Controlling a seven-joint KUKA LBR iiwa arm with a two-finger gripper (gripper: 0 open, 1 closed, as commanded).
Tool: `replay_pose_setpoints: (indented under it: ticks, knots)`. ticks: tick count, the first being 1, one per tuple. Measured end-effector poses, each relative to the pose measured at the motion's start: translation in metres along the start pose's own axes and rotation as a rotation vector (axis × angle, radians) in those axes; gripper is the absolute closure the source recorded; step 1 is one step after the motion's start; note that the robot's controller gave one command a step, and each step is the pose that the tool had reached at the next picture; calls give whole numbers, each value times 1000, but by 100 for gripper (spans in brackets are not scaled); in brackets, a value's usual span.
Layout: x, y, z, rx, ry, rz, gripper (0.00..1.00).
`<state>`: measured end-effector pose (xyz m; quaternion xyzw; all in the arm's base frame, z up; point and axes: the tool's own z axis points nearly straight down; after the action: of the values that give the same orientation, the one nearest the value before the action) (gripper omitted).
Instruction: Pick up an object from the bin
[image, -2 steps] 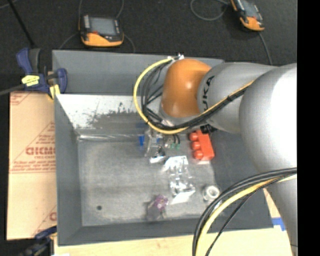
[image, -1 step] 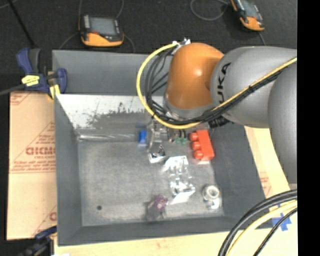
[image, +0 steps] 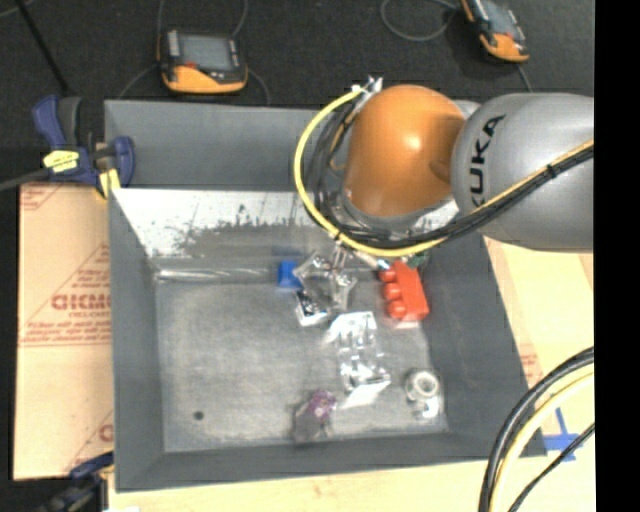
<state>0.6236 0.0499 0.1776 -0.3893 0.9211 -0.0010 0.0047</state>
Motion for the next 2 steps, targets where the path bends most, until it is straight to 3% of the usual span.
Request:
replay_pose_setpoints:
  ticks: [1, 2]
  knots:
    - [3, -11, -61, 3, -1, 7, 100]
    - [-37, -8, 2, -7, 6, 181, 100]
